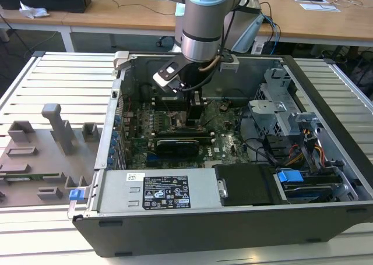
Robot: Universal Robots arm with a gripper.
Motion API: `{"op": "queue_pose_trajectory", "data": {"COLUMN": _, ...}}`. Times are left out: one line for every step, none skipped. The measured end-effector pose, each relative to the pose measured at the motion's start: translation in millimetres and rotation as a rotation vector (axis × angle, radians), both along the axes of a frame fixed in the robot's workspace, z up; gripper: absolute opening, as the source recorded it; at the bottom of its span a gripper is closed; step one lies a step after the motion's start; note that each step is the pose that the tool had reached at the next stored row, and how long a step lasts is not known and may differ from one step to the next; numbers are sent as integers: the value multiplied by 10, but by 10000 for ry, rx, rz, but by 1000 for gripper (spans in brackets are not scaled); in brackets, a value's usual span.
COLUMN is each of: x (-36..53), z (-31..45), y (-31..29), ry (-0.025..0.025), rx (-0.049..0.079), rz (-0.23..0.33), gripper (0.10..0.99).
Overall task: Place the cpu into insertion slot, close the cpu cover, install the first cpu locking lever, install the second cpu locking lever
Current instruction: 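Place the cpu into insertion slot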
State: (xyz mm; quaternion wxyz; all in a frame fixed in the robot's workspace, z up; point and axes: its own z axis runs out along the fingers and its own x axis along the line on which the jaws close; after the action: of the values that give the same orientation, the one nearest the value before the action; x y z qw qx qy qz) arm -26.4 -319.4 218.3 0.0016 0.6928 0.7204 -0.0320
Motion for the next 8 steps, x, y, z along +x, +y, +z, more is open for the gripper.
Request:
{"op": "queue_pose_trajectory", "data": {"x": 0, "z": -9, "y": 12, "ry": -1, "rx": 14, "rz": -11, "gripper": 545}}
{"op": "queue_pose_trajectory", "data": {"x": 0, "z": -16, "y": 17, "ry": -1, "rx": 24, "rz": -26, "gripper": 545}}
{"op": "queue_pose_trajectory", "data": {"x": 0, "z": -21, "y": 22, "ry": -1, "rx": 31, "rz": -43, "gripper": 545}}
{"op": "queue_pose_trajectory", "data": {"x": 0, "z": -31, "y": 28, "ry": -1, "rx": 42, "rz": -69, "gripper": 545}}
{"op": "queue_pose_trajectory", "data": {"x": -2, "z": -37, "y": 30, "ry": -1, "rx": 51, "rz": -78, "gripper": 545}}
{"op": "queue_pose_trajectory", "data": {"x": -3, "z": -41, "y": 31, "ry": 0, "rx": 59, "rz": -83, "gripper": 545}}
{"op": "queue_pose_trajectory", "data": {"x": -3, "z": -49, "y": 32, "ry": -1, "rx": 74, "rz": -90, "gripper": 545}}
{"op": "queue_pose_trajectory", "data": {"x": -5, "z": -57, "y": 35, "ry": 0, "rx": 87, "rz": -98, "gripper": 545}}
